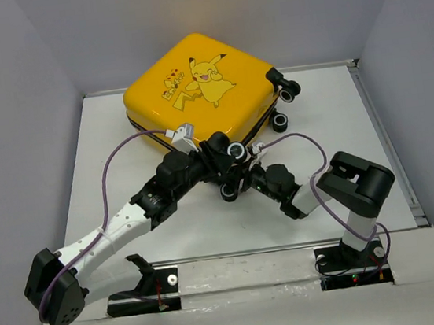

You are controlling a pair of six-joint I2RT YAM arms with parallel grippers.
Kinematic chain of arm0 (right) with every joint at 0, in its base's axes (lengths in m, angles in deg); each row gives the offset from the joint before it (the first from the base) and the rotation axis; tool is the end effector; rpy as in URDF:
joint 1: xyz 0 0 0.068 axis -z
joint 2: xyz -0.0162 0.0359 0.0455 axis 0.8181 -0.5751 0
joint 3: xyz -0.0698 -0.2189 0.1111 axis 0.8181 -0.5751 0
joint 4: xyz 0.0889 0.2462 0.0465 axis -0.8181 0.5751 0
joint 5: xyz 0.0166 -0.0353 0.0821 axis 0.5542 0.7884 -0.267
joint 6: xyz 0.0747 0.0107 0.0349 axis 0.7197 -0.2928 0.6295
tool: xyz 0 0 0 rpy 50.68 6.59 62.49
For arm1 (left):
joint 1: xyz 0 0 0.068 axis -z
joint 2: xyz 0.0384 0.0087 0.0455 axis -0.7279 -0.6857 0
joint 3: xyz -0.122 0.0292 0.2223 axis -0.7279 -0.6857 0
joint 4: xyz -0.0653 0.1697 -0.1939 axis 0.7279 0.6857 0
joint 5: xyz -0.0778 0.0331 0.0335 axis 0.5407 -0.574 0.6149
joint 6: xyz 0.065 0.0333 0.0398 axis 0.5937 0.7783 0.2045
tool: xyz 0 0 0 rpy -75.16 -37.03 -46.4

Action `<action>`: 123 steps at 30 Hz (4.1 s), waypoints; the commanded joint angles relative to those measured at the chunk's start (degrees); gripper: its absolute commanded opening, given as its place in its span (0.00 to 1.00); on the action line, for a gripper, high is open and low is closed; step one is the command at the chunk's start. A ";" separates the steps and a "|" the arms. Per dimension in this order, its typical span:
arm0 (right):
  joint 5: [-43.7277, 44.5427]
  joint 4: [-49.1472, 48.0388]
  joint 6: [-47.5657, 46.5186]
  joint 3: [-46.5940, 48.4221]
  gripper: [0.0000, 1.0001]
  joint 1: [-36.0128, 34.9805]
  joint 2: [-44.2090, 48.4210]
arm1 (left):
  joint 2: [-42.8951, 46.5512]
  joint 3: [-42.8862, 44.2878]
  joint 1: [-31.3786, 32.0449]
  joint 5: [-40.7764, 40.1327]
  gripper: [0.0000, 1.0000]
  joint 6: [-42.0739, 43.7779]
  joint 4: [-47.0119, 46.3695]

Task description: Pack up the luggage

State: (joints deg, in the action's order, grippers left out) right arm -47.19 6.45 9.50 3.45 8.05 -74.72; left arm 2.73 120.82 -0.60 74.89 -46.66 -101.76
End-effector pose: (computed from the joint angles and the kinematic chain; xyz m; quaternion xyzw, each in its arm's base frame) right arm 0.2349 0.2470 0.1219 -0.1500 0.7109 0.3732 0.5769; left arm 0.2114 -0.2197 0.2802 0.0021 0.7475 -0.4768 0.4626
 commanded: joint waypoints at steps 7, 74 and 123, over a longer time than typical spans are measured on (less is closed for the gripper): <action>5.63 -27.20 -2.12 -2.46 0.59 0.36 5.45 | 1.79 1.99 0.83 0.69 0.06 1.42 -7.71; 12.66 19.74 -1.42 18.02 0.07 -19.24 12.31 | 22.97 0.95 -18.60 5.43 0.79 13.55 35.00; -3.87 -23.58 7.98 2.47 0.55 -4.04 -7.12 | 0.74 3.83 -12.27 20.12 0.63 6.86 6.97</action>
State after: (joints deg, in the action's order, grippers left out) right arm -50.54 6.38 15.45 6.32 3.85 -80.71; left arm 3.75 121.04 -13.56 93.43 -40.04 -91.05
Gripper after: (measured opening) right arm 0.544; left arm 0.628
